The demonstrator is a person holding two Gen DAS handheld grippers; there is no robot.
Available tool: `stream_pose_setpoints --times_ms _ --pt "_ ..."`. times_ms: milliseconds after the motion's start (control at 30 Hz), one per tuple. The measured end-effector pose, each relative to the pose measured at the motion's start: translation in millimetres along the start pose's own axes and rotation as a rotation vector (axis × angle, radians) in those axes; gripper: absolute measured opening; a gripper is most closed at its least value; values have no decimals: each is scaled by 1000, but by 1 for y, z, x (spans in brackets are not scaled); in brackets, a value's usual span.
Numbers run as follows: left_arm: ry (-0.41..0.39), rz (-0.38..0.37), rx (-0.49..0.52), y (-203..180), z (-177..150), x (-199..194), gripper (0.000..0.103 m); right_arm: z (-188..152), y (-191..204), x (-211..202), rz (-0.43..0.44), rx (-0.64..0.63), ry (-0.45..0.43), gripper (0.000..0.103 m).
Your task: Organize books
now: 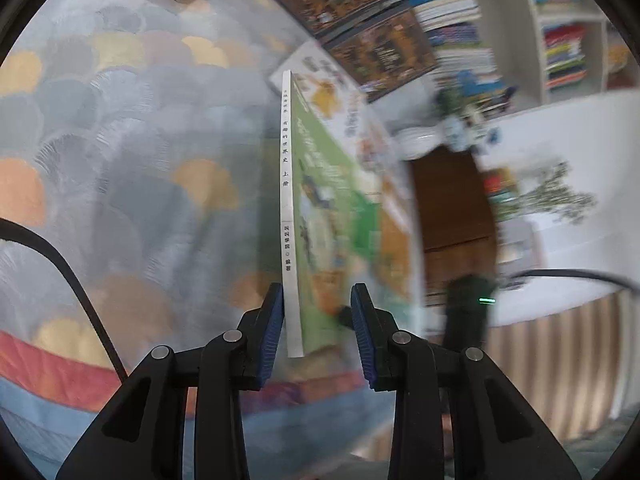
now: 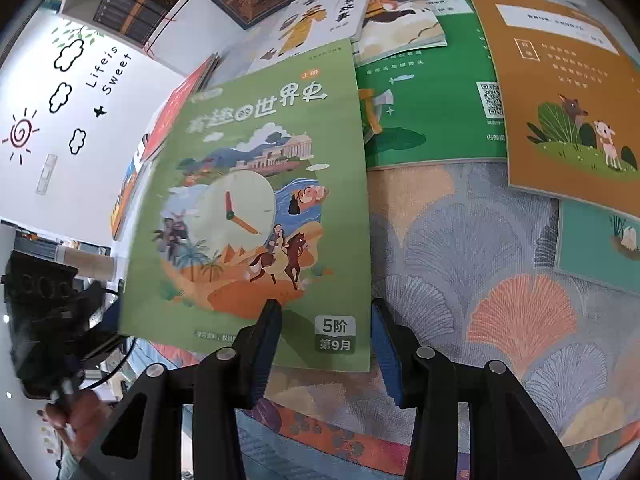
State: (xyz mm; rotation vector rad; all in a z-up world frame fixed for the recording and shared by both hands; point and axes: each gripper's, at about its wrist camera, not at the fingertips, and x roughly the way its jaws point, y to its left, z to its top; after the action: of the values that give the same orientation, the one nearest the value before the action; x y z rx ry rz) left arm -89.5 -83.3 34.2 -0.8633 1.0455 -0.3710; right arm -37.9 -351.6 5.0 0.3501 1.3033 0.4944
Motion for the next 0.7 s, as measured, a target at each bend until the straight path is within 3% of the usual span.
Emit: stream_pose_setpoints --times_ms 67,133,333,433,567,700 --pt "3 55 9 4 2 9 28 -3 4 0 -32 -34 -5 44" --pt "28 31 -24 13 3 18 21 -4 11 1 -55 -59 -6 44" --pt "30 -11 -71 14 4 32 21 -1 12 5 -37 -37 -6 45" --pt "24 -97 -140 19 7 27 18 2 -4 0 50 60 32 46" --pt "32 -200 -215 21 13 24 18 3 -40 -5 236 261 33 49" --pt "61 -267 -276 21 15 28 18 3 -54 -1 355 337 51 49"
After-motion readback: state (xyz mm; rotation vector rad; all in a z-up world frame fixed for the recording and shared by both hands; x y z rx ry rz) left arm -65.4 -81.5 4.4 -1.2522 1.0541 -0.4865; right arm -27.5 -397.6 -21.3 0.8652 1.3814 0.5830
